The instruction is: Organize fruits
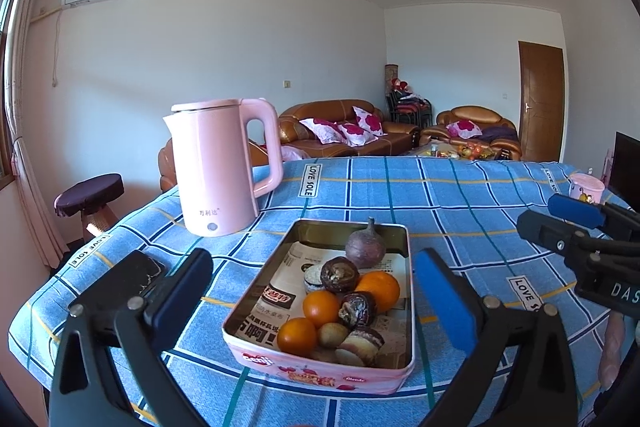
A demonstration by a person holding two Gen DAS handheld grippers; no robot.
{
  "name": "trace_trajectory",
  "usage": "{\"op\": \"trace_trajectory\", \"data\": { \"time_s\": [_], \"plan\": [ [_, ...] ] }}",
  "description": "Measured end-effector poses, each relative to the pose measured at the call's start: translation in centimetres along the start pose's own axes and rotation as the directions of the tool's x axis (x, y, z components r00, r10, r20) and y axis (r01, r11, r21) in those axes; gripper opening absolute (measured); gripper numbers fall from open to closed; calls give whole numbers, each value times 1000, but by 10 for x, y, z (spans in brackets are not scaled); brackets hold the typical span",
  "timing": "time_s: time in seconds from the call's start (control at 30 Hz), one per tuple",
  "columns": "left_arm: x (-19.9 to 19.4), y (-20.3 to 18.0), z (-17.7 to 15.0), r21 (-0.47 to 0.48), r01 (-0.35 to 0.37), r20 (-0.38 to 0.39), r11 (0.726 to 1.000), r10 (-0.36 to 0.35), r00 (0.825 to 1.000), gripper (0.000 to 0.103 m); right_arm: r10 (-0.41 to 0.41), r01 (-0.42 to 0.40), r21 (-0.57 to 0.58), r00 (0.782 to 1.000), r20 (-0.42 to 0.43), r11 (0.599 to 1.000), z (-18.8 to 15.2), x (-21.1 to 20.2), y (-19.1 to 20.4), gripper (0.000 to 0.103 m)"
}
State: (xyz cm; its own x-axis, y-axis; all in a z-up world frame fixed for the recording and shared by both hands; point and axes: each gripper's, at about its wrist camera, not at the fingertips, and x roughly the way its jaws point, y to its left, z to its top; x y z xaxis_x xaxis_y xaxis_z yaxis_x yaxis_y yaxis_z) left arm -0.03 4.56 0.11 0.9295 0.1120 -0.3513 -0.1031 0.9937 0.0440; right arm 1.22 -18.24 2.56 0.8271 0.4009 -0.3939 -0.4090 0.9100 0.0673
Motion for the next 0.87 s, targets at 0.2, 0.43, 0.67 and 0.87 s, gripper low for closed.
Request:
{"op": "trace_trajectory", "data": {
  "time_s": [0.2,0.43,0.67,0.87],
  "plan": [
    [-5,1,4,-25,24,12,999,-24,1000,103,-10,10,14,1000,7,1000,0,-4,-7,67],
    [-7,1,6,-30,26,16,999,-26,1000,103,-10,9,16,1000,6,1000,0,-4,-9,67],
    [-3,0,3,-22,-8,1,1000,8,1000,103,-9,9,14,1000,-2,1000,-3,-3,-8,67],
    [-2,-4,1,-10,-5,-1,1000,5,1000,103,-12,12,20,1000,-9,1000,-7,-1,-10,67]
  ]
}}
